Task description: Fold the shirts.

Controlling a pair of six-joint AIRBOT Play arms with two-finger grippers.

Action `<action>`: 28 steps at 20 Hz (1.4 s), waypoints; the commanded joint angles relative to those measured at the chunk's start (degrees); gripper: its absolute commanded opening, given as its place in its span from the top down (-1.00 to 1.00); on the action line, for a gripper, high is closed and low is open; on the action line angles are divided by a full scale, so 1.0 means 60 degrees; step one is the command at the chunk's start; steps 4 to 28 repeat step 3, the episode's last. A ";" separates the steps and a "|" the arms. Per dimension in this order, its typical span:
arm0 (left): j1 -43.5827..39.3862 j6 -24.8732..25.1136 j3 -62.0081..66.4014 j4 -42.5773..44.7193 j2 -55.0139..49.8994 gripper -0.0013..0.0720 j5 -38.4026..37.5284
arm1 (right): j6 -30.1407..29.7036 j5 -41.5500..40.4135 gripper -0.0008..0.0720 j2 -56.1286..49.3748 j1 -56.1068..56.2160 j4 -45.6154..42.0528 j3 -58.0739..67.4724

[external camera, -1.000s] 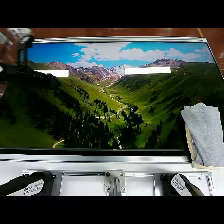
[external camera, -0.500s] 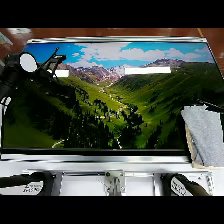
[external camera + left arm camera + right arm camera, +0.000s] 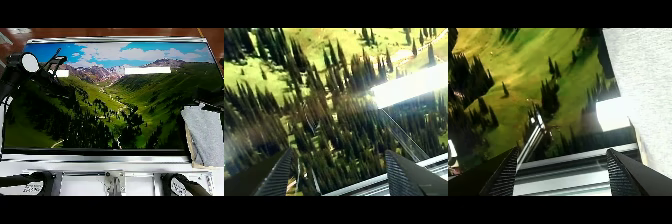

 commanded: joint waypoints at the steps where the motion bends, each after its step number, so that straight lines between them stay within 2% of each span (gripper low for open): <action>1: -0.0007 -0.0004 0.0007 0.0007 -0.0007 -0.95 -0.0011 | 0.0007 0.0000 -0.89 -0.0007 0.0015 0.0011 -0.0004; 28: -0.0007 -0.0004 0.0007 0.0011 -0.0007 -0.95 -0.0011 | 0.0007 0.0000 -0.89 -0.0007 0.0015 0.0011 -0.0004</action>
